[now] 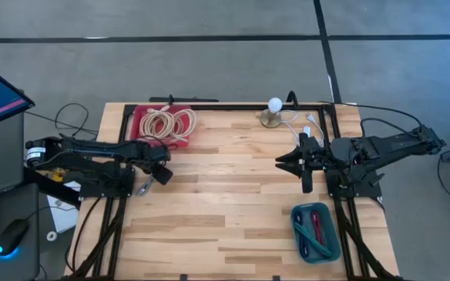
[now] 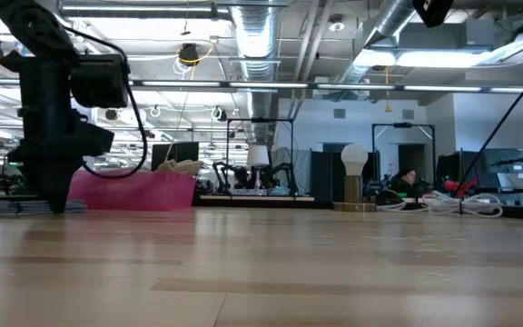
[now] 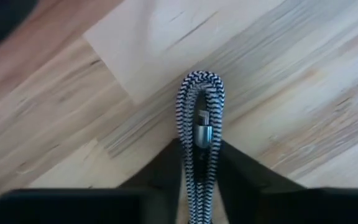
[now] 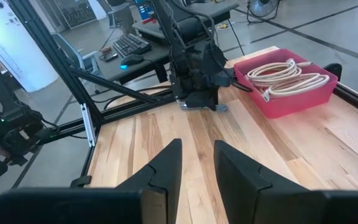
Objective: Pick & Place USB Port
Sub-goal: Put the black and white charger cable into the blue bin
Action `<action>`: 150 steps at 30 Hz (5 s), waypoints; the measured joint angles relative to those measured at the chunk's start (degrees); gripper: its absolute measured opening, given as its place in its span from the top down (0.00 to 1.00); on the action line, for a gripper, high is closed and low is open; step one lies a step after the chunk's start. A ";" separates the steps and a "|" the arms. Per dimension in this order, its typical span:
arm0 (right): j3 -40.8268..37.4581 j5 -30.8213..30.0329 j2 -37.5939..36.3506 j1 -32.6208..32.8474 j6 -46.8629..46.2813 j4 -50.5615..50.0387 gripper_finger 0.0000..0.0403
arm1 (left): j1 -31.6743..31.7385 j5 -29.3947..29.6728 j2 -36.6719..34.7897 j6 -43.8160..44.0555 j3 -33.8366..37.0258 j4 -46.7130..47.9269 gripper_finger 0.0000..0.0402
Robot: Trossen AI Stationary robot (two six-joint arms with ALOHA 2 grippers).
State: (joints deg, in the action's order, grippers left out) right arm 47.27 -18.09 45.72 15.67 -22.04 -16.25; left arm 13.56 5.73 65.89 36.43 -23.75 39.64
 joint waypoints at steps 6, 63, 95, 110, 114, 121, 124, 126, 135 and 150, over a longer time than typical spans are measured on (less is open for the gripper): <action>0.00 0.00 -0.01 0.00 0.00 0.00 0.78 | -0.46 -0.58 0.02 0.50 0.05 -1.19 0.94; -0.01 -8.26 10.45 -2.63 -10.54 -5.52 0.77 | -11.85 -12.20 18.25 -25.49 -45.21 -40.66 0.94; -0.08 -1.68 25.39 -6.83 2.58 29.30 0.56 | -12.87 -13.61 21.24 -23.70 -45.19 -47.81 0.94; 0.02 14.63 25.04 -6.76 -0.53 26.95 0.58 | -12.66 -13.00 21.29 -24.15 -45.19 -47.69 0.94; 0.02 11.01 25.04 -7.47 -0.52 26.86 0.58 | -12.46 -12.69 21.29 -23.96 -45.19 -47.70 0.94; 0.02 10.67 25.04 -8.68 -0.49 29.70 0.59 | -12.55 -13.13 21.29 -23.53 -45.19 -47.76 0.94; 0.02 10.67 25.04 -9.31 -0.48 30.64 0.59 | -12.50 -13.02 21.29 -23.54 -45.19 -47.69 0.94; 0.02 10.64 25.04 -9.71 -0.48 30.64 0.60 | -12.48 -13.04 21.29 -23.54 -45.19 -47.68 0.94; 0.02 10.57 25.04 -11.09 -0.05 30.62 0.81 | -12.46 -13.00 21.29 -23.76 -45.19 -47.63 0.94; 0.02 10.51 25.03 -11.07 1.33 30.26 0.98 | -12.19 -13.22 21.29 -23.76 -45.17 -47.52 0.90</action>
State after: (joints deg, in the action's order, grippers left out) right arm 47.29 -7.57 70.75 4.60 -20.71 14.01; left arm 1.37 -7.49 87.18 12.67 -68.92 -7.88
